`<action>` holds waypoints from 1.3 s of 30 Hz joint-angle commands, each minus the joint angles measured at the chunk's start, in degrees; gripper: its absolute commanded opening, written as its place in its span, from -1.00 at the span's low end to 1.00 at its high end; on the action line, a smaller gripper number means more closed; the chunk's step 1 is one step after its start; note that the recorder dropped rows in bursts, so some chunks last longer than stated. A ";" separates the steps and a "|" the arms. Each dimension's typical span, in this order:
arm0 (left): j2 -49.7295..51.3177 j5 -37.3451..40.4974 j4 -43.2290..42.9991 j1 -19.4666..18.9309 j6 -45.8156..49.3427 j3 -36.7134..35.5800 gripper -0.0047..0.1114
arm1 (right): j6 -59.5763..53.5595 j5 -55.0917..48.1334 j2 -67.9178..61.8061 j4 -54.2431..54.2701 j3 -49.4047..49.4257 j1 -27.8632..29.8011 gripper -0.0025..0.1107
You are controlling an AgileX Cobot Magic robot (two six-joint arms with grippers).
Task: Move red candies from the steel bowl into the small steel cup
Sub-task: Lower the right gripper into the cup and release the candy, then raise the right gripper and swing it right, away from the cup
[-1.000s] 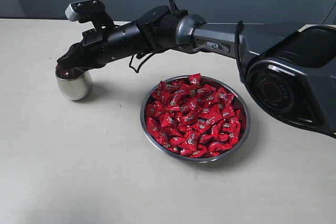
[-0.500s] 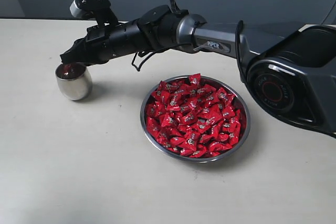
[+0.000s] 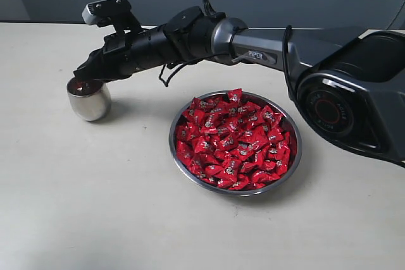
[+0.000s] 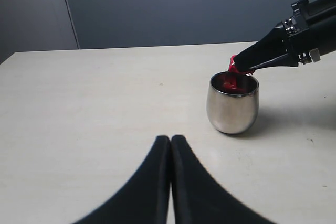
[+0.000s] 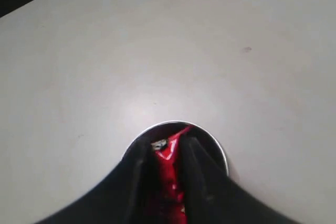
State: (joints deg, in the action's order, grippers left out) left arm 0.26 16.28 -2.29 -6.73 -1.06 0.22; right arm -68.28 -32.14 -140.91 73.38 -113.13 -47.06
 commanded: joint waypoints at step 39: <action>-0.26 0.03 0.12 -0.03 -0.07 -0.22 -0.91 | 42.87 16.09 31.17 -47.06 19.80 4.71 -0.97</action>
State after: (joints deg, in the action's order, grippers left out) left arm 0.26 16.28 -2.29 -6.73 -1.06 0.22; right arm -26.23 -20.21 -114.57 27.17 -98.34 -43.79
